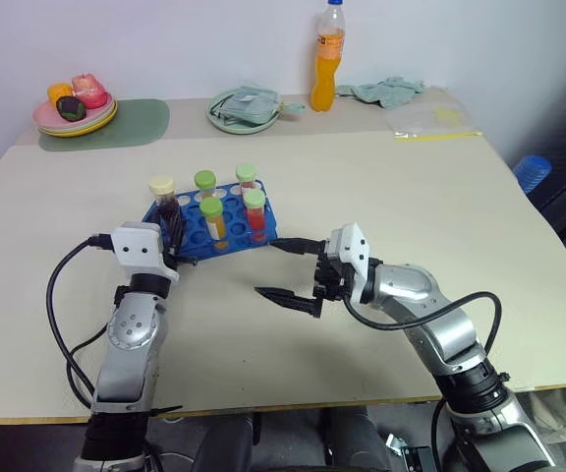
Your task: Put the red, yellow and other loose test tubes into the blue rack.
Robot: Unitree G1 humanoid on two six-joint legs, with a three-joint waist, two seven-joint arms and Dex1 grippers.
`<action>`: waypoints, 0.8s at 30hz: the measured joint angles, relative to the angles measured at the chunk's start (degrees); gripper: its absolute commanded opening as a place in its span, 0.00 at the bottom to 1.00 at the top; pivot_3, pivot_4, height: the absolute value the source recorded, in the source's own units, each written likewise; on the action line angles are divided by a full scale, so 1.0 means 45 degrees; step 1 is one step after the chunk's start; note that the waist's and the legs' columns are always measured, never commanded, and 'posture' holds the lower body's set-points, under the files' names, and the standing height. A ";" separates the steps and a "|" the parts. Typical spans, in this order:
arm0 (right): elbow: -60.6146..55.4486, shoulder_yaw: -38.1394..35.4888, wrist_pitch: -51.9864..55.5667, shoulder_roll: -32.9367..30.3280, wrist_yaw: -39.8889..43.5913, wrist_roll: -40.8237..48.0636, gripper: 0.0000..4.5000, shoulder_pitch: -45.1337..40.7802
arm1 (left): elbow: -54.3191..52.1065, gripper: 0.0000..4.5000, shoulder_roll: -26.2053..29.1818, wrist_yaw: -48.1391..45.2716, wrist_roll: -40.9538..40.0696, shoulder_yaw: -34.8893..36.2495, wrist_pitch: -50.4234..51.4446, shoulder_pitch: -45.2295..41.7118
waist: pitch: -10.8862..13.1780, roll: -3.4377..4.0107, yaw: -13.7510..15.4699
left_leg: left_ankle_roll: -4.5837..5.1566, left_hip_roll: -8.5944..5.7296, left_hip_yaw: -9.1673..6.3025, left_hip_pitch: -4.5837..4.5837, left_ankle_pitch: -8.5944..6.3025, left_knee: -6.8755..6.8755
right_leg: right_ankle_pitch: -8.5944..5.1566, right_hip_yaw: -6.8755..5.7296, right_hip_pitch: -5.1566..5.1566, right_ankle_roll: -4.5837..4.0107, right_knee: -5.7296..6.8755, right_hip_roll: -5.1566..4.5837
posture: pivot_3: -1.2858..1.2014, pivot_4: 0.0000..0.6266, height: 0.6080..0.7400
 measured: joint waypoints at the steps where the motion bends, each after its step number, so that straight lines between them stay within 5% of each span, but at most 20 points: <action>1: -0.0007 0.0000 0.0000 0.0003 -0.0001 0.0001 0.96 0.0000 | -0.0012 0.23 -0.0036 -0.0026 0.0049 0.0005 0.0015 0.0000 | 0.0000 0.0000 0.0005 | 0.0000 0.0000 0.0000 0.0000 0.0000 0.0001 | 0.0000 0.0000 0.0001 0.0000 0.0000 0.0000 | 0.52 0.24 1.00; 21: -0.0011 0.0001 0.0002 0.0031 0.0130 0.0017 0.96 -0.0003 | 0.1578 0.23 -0.0535 -0.0430 0.0328 0.0376 -0.1463 -0.0318 | 0.0000 0.0000 0.0009 | 0.0000 -0.0001 -0.0004 0.0000 0.0000 0.0001 | 0.0000 -0.0003 0.0003 0.0001 0.0000 0.0000 | 0.52 0.24 1.00; 24: -0.0011 0.0001 0.0004 0.0027 0.0121 0.0018 0.96 -0.0002 | 0.1682 0.52 -0.0628 -0.0596 0.0269 0.0430 -0.1720 -0.0277 | 0.0000 0.0000 0.0008 | 0.0000 -0.0001 -0.0004 0.0000 0.0000 0.0002 | 0.0000 -0.0003 0.0003 0.0001 0.0000 0.0000 | 0.52 0.24 1.00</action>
